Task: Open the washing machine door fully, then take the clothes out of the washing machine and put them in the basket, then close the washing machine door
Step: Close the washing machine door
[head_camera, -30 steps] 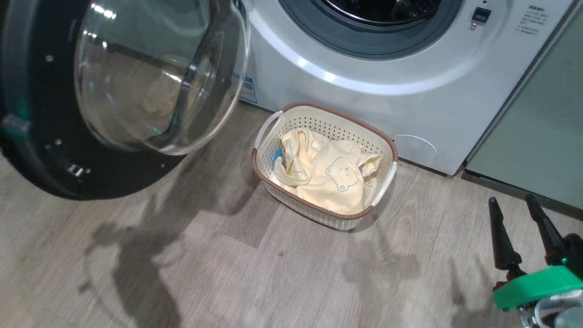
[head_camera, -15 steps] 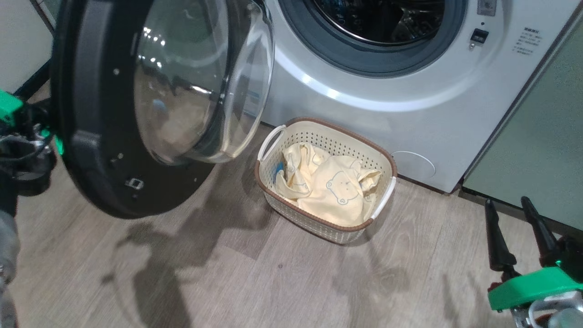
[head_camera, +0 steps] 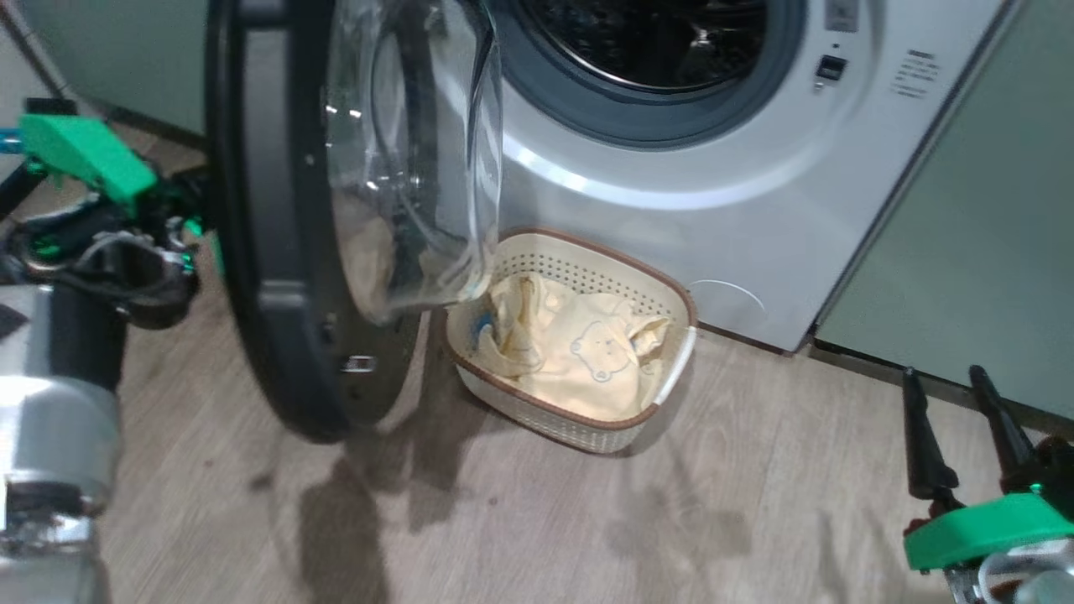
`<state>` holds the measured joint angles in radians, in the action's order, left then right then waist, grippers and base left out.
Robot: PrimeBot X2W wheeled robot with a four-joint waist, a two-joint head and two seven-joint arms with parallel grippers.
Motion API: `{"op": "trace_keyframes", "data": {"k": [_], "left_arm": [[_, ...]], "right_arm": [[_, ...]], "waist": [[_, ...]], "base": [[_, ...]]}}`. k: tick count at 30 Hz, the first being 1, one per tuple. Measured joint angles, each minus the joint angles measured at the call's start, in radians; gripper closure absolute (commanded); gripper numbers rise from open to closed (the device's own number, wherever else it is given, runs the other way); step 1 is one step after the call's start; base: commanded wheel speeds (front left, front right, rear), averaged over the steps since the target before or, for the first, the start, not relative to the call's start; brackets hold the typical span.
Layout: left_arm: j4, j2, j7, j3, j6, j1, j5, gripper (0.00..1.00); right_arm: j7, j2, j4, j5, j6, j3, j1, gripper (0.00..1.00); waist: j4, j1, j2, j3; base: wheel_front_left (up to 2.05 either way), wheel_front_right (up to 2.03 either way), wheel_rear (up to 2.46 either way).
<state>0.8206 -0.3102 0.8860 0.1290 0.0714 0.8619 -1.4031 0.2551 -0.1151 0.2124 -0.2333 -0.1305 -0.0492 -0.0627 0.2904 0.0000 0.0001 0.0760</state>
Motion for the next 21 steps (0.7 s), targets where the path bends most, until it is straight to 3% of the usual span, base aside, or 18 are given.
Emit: {"op": "trace_keyframes", "data": {"k": [7, 14, 21], "left_arm": [[-0.136, 0.049, 0.002, -0.016, -0.047, -0.083, 0.001, 1.00], [-0.264, 0.081, -0.026, -0.019, -0.084, -0.168, 0.001, 1.00], [-0.308, 0.102, -0.108, 0.001, -0.071, -0.205, 0.013, 1.00]], "right_arm": [[0.000, 0.002, 0.000, 0.000, 0.000, 0.012, 0.001, 0.00], [0.000, 0.002, 0.001, 0.000, 0.000, 0.014, 0.001, 0.00], [0.000, 0.002, 0.003, 0.000, 0.000, 0.019, -0.001, 0.00]], "waist": [[-0.049, 0.0001, 0.0000, -0.003], [-0.146, 0.0001, 0.0000, -0.005], [-0.240, 0.0001, 0.0000, 0.000]], "base": [[0.00, 0.00, 0.00], [0.00, 0.00, 0.00], [0.00, 0.00, 0.00]]}}
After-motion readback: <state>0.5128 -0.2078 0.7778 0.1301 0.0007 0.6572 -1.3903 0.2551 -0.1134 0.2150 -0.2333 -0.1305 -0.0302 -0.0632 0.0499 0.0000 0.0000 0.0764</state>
